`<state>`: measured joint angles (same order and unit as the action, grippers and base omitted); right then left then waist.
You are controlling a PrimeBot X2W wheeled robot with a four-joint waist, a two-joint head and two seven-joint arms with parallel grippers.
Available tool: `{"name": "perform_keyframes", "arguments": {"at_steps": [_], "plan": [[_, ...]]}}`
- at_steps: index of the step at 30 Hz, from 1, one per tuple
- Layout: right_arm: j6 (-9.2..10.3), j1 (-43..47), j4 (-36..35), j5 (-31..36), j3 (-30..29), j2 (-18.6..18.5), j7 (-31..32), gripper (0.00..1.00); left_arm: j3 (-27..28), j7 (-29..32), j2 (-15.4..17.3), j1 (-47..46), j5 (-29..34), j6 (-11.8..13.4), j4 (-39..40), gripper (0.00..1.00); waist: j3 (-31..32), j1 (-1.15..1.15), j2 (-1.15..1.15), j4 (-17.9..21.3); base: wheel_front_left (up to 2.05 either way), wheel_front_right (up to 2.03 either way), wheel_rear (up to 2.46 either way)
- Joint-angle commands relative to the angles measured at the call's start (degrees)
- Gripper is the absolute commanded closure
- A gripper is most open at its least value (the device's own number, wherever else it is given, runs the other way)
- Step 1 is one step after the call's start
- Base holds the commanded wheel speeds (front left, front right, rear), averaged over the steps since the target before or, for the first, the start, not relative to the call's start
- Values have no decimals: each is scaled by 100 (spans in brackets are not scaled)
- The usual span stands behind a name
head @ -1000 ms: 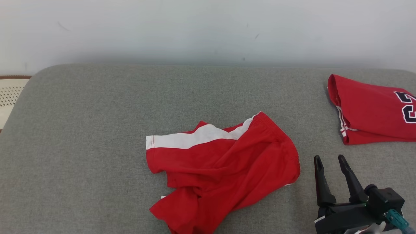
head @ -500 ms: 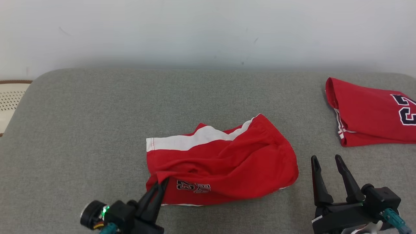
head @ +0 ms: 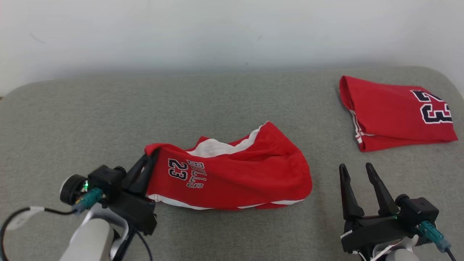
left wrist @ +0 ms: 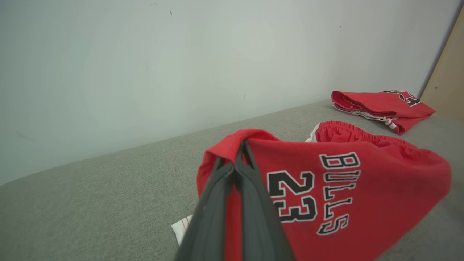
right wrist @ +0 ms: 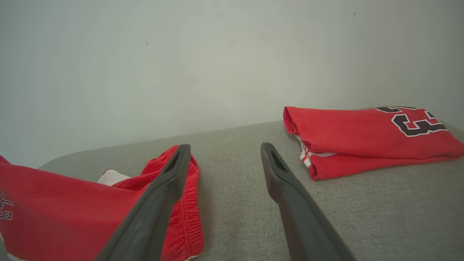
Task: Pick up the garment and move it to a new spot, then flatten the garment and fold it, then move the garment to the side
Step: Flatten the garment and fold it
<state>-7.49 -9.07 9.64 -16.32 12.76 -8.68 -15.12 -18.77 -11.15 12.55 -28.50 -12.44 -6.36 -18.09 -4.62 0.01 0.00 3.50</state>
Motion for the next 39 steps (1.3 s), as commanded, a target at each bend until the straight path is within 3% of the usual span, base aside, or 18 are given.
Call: {"name": "perform_keyframes", "arguments": {"at_steps": [1, 14, 15, 17, 18, 24, 30, 39], "plan": [[-1, -55, 15, 9, 9, 12, -5, 0, 52, -72, 46, -132, -90, -5, -194, 100, -129, -1, 0, 180, 0, 0, 0], [-1, -324, 175, -31, 126, 74, -5, 0, 169, -398, 120, -1155, -369, -93, -2596, 100, -374, -1, 0, 635, 0, 0, 0], [-1, -325, 180, -33, 131, 72, -5, 0, 181, -407, 120, -1212, -373, -95, -2730, 84, -382, -1, 0, 642, 0, 0, 0], [-1, -297, 186, -34, 124, 64, -5, 0, 260, -407, 129, -1312, -365, -77, -2824, 5, -391, -1, 0, 640, 0, 0, 0], [-1, -284, 188, -31, 105, 60, -5, 0, 318, -409, 126, -1306, -363, -62, -2784, 0, -392, -1, 0, 621, 0, 0, 0], [-1, -217, 181, -21, 78, 46, -5, 0, 660, -411, 87, -866, -231, 6, -2181, 0, -292, -1, 0, 419, 0, 0, 0], [-1, -104, 156, -13, 41, 36, -5, 0, 1076, -413, -72, -87, -91, 100, -1058, 0, -144, -1, 0, 171, 0, 0, 0], [-1, 57, 107, 18, -42, 26, -5, 0, 1440, -412, -596, 1187, 248, 295, 529, 0, -17, -1, 0, -170, 0, 0, 0]]}}
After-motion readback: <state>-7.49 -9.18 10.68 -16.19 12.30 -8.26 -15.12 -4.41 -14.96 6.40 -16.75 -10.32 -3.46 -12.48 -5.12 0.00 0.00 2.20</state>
